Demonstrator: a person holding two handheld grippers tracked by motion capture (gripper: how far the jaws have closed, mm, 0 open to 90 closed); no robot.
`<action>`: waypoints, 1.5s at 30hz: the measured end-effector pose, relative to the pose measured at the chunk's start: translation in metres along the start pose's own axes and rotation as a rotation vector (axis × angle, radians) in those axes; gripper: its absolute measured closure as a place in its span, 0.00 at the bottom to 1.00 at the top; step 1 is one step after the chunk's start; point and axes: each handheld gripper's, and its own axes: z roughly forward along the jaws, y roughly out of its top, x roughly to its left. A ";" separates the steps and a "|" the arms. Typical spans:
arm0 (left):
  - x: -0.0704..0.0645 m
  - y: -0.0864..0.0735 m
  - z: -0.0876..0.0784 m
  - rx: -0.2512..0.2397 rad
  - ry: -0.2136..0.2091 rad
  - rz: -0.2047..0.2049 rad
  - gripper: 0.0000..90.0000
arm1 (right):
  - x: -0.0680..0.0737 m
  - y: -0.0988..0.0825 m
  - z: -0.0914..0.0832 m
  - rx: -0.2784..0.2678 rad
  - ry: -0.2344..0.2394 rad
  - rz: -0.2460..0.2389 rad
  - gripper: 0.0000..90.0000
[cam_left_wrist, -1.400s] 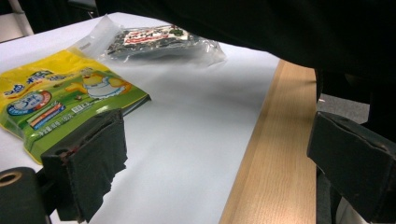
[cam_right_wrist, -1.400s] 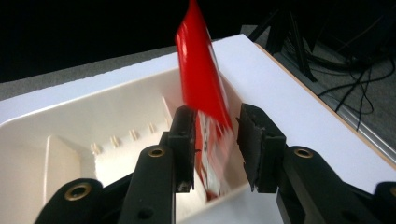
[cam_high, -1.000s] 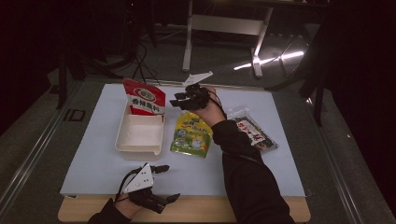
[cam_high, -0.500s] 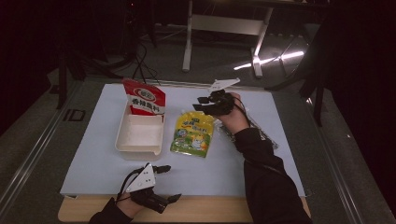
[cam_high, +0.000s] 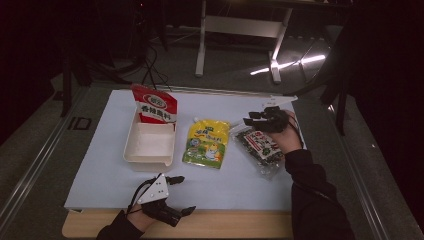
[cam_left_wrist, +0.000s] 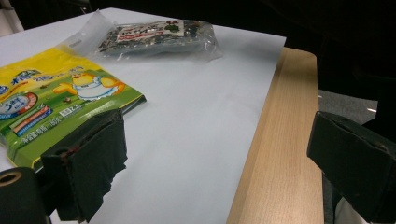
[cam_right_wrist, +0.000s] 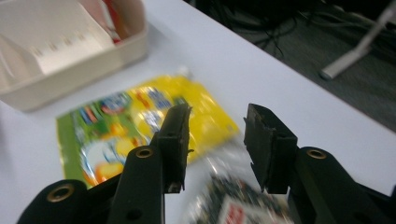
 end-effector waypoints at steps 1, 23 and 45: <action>0.000 0.000 0.000 -0.001 -0.001 0.002 0.06 | -0.003 -0.006 -0.003 0.005 -0.012 0.003 0.66; -0.001 -0.004 -0.002 0.011 0.023 -0.009 0.06 | -0.082 -0.102 -0.020 0.106 -0.238 0.217 1.00; -0.002 -0.005 -0.006 0.019 0.041 -0.015 0.06 | -0.081 -0.131 -0.007 0.201 -0.212 0.307 1.00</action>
